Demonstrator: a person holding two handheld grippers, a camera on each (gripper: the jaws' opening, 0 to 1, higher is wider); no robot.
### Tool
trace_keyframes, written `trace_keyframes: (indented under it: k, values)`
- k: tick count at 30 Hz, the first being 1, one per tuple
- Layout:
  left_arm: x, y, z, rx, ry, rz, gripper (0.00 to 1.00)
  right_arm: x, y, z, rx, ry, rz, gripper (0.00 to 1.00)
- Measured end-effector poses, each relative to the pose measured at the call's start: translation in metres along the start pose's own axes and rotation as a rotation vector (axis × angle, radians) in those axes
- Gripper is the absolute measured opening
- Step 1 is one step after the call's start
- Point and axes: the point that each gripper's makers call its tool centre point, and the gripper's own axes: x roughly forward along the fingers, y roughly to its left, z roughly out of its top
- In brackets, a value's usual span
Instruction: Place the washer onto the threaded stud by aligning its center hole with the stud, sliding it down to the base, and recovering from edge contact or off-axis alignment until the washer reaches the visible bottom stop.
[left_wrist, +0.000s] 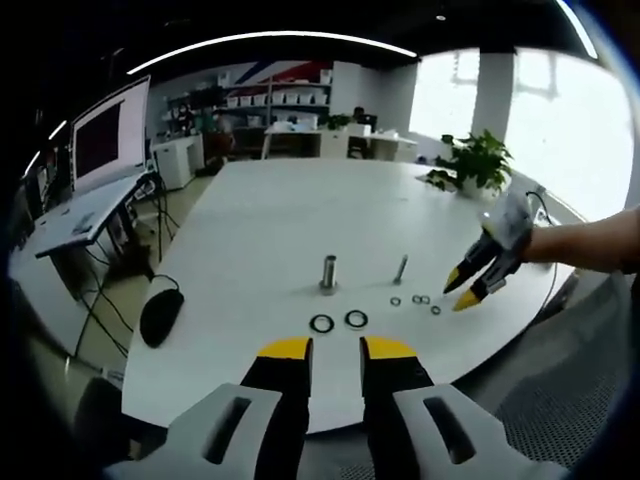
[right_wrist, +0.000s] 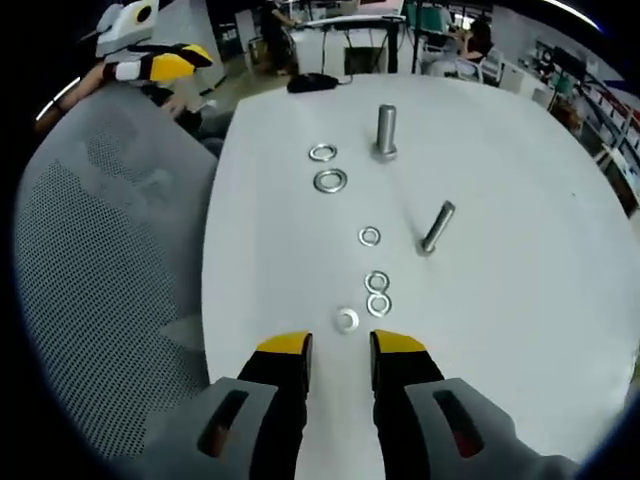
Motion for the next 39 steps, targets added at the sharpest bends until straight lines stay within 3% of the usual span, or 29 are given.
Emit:
trace_keyframes:
  k: [17,39]
  values:
    - [0.000,0.000,-0.004,0.003,0.024,0.002,0.16,0.022,0.002,-0.002,-0.075,0.041,0.001,0.24]
    - [0.001,0.001,-0.004,0.004,0.025,0.002,0.16,0.022,-0.005,0.001,-0.113,0.031,-0.034,0.13]
